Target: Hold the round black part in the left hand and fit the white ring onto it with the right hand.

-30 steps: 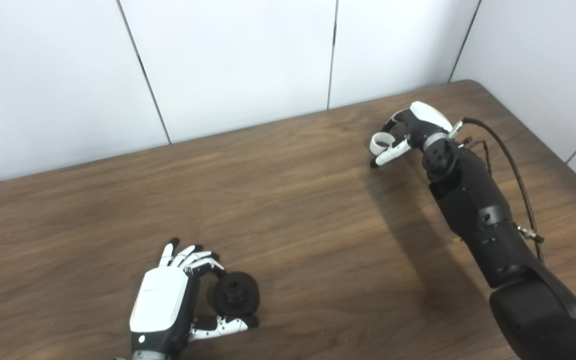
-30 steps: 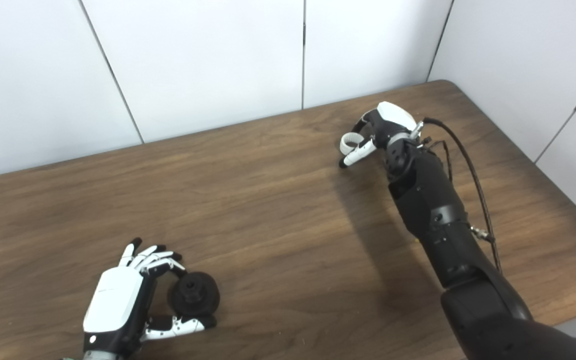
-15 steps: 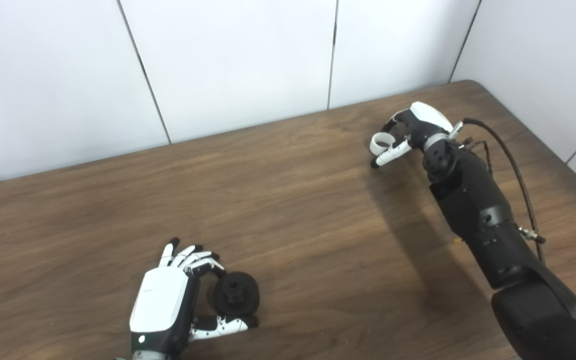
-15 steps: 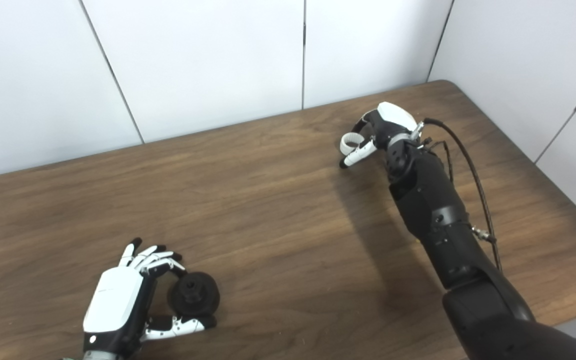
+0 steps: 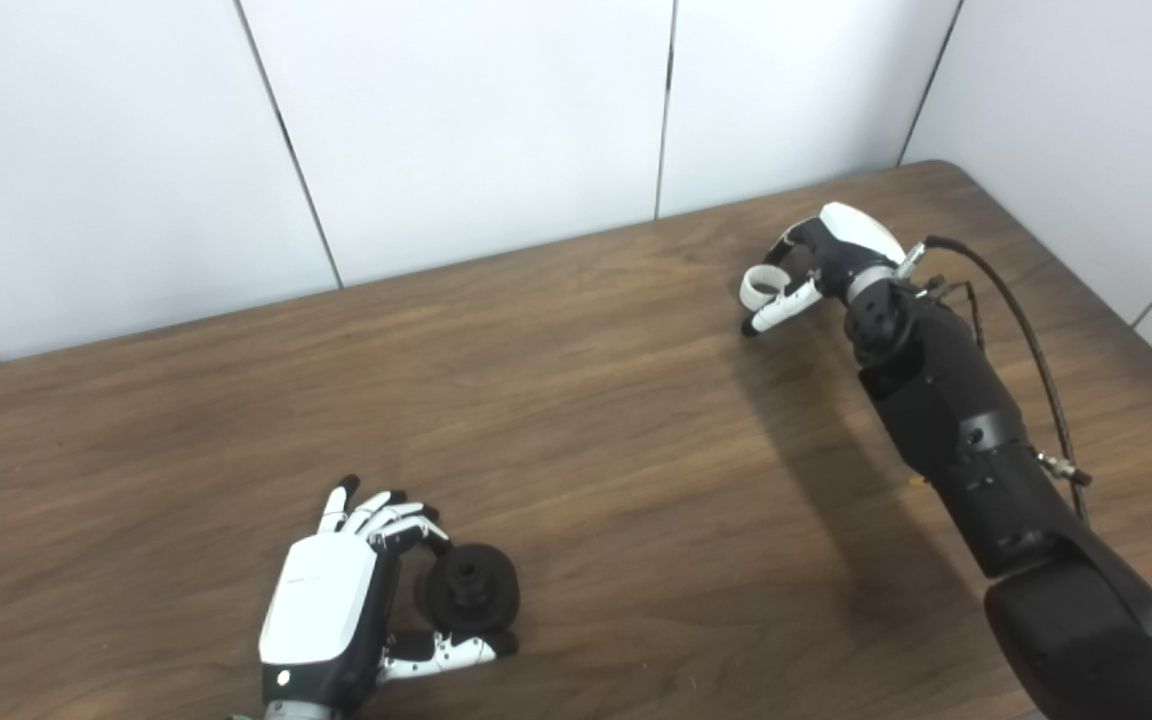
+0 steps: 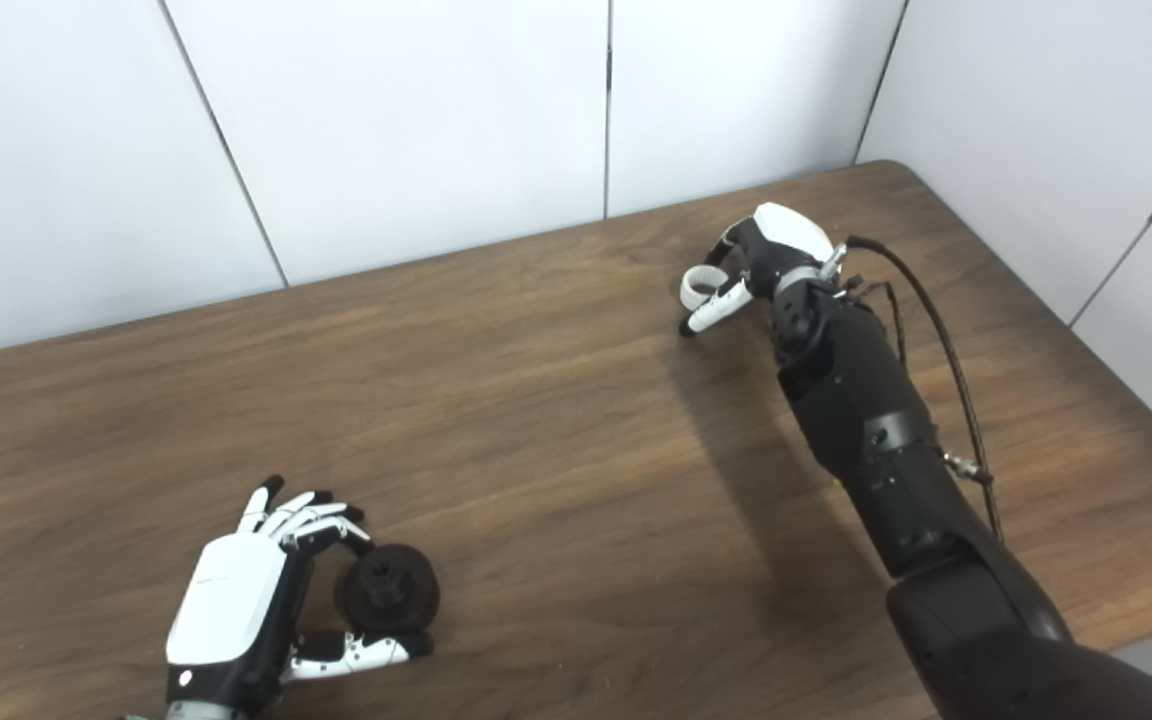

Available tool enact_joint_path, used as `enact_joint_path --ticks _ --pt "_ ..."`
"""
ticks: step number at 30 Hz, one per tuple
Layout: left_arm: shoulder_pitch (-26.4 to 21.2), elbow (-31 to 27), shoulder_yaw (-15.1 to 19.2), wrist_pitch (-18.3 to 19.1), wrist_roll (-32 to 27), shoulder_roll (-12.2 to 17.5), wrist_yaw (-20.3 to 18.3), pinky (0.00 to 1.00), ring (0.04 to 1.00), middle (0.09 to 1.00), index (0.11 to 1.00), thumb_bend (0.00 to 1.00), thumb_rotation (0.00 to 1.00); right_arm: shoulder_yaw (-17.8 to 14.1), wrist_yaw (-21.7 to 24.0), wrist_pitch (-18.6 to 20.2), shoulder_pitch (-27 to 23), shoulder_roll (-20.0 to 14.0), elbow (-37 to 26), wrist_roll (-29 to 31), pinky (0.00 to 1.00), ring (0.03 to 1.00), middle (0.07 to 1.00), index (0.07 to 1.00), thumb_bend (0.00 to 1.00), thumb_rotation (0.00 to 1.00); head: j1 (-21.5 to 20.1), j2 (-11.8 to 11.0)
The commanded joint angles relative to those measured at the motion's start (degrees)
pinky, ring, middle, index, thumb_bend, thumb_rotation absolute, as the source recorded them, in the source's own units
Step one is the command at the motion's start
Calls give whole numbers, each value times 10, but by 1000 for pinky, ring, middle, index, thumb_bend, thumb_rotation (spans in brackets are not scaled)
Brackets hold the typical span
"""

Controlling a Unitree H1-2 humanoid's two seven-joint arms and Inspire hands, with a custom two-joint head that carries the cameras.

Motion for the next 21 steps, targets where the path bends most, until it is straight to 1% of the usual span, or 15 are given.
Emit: enact_joint_path --ticks 1,4,5,6,7,8,13,19,21 --pt "5 -10 4 5 13 11 -5 1000 854 741 484 524 54 -4 -14 -3 -13 -12 -8 -7 1000 966 867 609 823 164 0 0" --pt "5 -10 4 4 13 10 -5 1000 856 741 484 524 54 -3 -18 -3 -10 -13 -9 -5 1000 963 860 598 813 148 0 0" --pt "5 -10 4 5 13 10 -6 1000 857 741 484 524 54 -4 -20 -3 -9 -12 -8 -4 1000 963 858 546 672 145 -1 -1" --pt "5 -10 4 5 15 10 -6 1000 857 741 484 524 54 -5 -24 -3 -8 -10 -8 -1 1000 964 855 518 600 142 -1 -1" --pt "5 -11 4 6 16 10 -7 1000 857 741 484 524 54 -7 -29 -3 -7 -9 -7 3 1000 962 846 500 555 138 -1 -1" --pt "5 -11 4 6 17 9 -7 1000 859 741 484 524 54 -9 -33 -3 -6 -8 -8 7 1000 959 834 492 536 134 -1 -1" --pt "6 -12 5 8 20 7 -10 1000 860 743 484 524 54 -8 -44 -3 -1 -10 -9 19 1000 959 823 486 522 129 -1 -1" --pt "4 -9 5 6 19 7 -9 1000 861 742 484 524 54 -15 -38 -3 4 -10 -16 22 1000 965 839 487 521 131 -1 -1" --pt "4 -9 5 7 20 7 -9 1000 861 743 484 524 55 -16 -37 -3 5 -12 -18 26 1000 957 821 488 521 131 -2 -2"
